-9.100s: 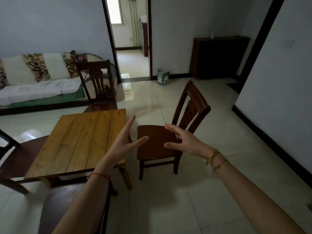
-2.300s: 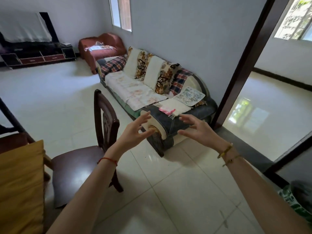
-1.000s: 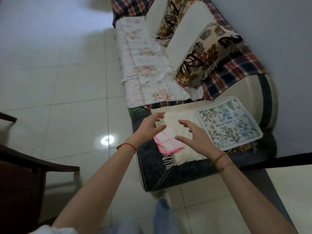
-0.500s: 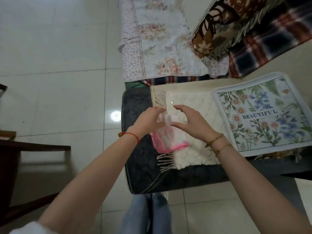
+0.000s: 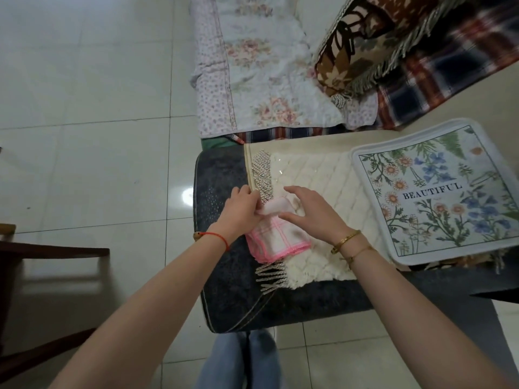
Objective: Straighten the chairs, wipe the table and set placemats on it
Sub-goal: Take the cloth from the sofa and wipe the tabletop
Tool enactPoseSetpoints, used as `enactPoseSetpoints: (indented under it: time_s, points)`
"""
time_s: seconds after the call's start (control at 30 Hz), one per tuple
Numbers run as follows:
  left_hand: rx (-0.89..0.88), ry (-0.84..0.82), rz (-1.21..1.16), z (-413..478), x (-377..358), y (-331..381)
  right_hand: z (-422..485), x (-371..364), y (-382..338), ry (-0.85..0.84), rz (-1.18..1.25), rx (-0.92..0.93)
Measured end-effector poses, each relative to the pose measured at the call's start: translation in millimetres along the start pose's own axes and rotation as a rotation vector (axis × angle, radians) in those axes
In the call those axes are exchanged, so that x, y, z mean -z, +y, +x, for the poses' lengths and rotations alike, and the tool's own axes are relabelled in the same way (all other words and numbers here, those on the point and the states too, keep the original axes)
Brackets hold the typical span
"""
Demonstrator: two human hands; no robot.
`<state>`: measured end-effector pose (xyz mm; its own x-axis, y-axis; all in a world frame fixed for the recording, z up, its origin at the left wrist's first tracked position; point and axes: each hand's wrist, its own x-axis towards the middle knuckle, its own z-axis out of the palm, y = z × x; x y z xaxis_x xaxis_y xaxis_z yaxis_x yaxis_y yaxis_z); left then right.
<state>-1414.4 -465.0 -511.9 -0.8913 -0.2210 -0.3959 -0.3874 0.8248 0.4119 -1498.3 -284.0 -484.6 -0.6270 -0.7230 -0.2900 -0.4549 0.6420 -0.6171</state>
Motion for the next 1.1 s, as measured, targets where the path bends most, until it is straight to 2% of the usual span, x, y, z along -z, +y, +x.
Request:
enactPoseSetpoints:
  time_s: [0.3, 0.4, 0.67, 0.97, 1.1]
  points:
    - [-0.078, -0.237, -0.237, -15.8, 33.3, 3.3, -5.4, 3.4, -12.4, -0.051, 0.004, -0.032]
    - [-0.182, -0.217, -0.318, -30.0, 53.5, 10.7, -6.3, 7.5, -25.6, -0.04, 0.058, -0.041]
    - [-0.371, -0.015, -0.325, -71.1, 177.7, 26.4, 0.0, 85.0, -102.9, 0.123, 0.259, 0.063]
    - [-0.448, 0.372, -0.123, -175.6, 374.5, 51.7, -23.7, 208.1, -275.7, 0.274, 0.421, 0.331]
    - [-0.405, 0.498, -0.028, -250.2, 451.1, 66.1, -48.0, 247.7, -356.0, 0.295, 0.442, 0.478]
